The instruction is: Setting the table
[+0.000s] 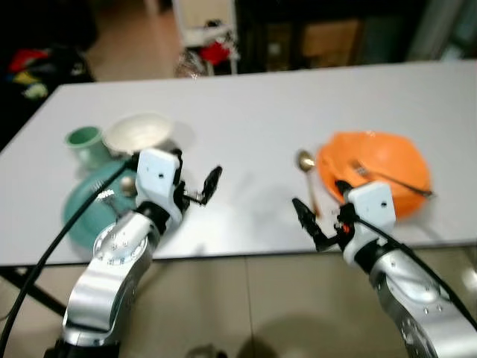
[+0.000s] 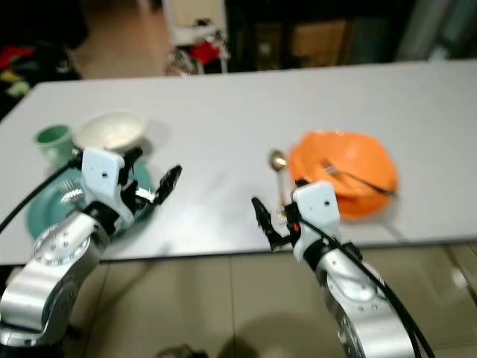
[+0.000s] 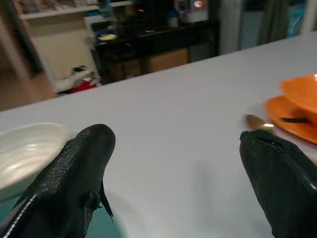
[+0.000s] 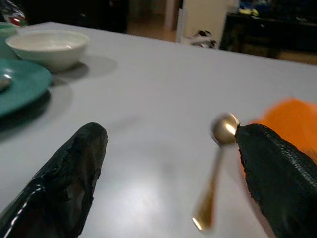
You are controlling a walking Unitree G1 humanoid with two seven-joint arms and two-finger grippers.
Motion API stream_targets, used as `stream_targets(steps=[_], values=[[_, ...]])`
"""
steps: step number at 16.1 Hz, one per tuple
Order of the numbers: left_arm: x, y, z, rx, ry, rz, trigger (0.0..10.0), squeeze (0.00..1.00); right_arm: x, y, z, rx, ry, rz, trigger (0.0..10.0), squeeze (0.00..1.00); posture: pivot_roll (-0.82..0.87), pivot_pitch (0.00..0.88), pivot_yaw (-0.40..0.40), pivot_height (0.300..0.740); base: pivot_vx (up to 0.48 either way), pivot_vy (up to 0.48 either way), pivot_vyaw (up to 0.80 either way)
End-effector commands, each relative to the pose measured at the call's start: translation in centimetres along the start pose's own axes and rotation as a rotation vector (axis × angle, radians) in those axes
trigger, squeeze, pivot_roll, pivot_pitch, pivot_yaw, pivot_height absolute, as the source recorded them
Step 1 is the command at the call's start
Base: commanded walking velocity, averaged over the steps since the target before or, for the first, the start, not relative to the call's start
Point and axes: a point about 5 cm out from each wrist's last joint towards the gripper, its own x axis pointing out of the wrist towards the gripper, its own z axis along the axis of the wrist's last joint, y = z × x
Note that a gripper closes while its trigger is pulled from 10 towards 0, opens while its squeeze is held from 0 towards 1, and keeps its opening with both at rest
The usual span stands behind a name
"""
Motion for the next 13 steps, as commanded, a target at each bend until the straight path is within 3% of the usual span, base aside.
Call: stream_targets(steps=[1, 6, 13], values=[[-0.17, 0.59, 0.27, 0.010, -0.005, 0.024, 10.0, 0.00, 0.16, 0.30, 0.47, -0.003, -0.028, 0.015, 10.0, 0.00, 0.02, 0.000, 0.095, 0.740, 0.307, 0.000, 0.80], [0.06, 0.44, 0.33, 0.008, -0.005, 0.010, 10.0, 0.00, 0.08, -0.07, 0.46, 0.028, -0.029, 0.010, 10.0, 0.00, 0.01, 0.000, 0.102, 0.740, 0.307, 0.000, 0.00], [0.15, 0.41, 0.15, -0.001, 0.001, 0.007, 10.0, 0.00, 0.14, -0.31, 1.25, -0.008, -0.056, 0.020, 10.0, 0.00, 0.01, 0.000, 0.094, 0.740, 0.304, 0.000, 0.00]])
